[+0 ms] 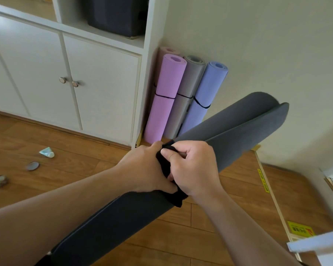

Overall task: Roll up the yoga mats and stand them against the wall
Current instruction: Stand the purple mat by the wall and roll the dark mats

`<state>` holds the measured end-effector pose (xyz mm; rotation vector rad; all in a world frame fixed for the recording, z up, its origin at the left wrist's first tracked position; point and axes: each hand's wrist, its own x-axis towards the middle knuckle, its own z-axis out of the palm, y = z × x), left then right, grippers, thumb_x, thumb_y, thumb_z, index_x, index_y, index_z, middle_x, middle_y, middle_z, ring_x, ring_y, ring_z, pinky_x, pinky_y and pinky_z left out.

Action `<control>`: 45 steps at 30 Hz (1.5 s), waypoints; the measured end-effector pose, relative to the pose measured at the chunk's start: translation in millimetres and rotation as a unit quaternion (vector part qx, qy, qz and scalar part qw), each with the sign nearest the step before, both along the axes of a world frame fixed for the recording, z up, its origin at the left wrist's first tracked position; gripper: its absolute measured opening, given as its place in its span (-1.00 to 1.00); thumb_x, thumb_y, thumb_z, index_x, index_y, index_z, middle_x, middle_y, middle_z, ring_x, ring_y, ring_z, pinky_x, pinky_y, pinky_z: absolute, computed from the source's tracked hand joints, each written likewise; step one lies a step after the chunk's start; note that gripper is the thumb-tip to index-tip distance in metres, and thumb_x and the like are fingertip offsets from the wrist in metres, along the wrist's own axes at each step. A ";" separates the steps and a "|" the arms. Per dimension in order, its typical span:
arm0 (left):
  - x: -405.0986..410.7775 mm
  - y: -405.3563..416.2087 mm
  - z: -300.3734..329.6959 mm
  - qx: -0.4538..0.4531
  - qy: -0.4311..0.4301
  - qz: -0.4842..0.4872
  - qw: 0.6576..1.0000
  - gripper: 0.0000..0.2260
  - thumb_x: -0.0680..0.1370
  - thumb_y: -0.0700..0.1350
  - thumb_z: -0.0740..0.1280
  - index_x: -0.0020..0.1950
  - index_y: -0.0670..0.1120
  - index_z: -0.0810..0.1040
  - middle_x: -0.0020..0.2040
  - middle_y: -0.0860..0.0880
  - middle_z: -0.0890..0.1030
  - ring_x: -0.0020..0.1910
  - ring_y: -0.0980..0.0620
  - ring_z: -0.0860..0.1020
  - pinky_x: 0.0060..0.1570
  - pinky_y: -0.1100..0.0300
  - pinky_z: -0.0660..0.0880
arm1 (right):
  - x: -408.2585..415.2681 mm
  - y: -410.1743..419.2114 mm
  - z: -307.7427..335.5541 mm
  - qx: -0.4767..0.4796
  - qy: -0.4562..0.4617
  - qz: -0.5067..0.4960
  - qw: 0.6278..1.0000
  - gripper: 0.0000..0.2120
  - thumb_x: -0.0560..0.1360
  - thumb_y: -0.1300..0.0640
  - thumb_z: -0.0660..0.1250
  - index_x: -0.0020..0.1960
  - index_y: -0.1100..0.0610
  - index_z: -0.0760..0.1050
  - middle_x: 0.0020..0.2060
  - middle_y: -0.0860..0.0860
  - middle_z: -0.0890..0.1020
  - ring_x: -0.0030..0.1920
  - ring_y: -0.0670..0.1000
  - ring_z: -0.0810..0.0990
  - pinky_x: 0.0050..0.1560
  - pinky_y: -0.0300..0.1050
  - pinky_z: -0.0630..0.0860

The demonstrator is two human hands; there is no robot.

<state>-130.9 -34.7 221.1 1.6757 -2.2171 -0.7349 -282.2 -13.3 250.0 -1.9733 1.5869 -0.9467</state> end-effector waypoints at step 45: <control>9.8 -11.3 -6.5 0.114 0.342 0.160 0.919 -0.03 0.18 0.18 0.74 0.52 0.13 0.40 0.18 0.04 0.64 0.06 0.04 0.68 0.05 0.06 0.67 | -90.3 -34.6 0.1 0.277 -0.267 -0.149 0.911 -0.08 0.08 -0.36 0.72 0.29 0.08 0.60 0.10 -0.01 0.72 0.12 0.10 0.70 0.14 0.02 0.61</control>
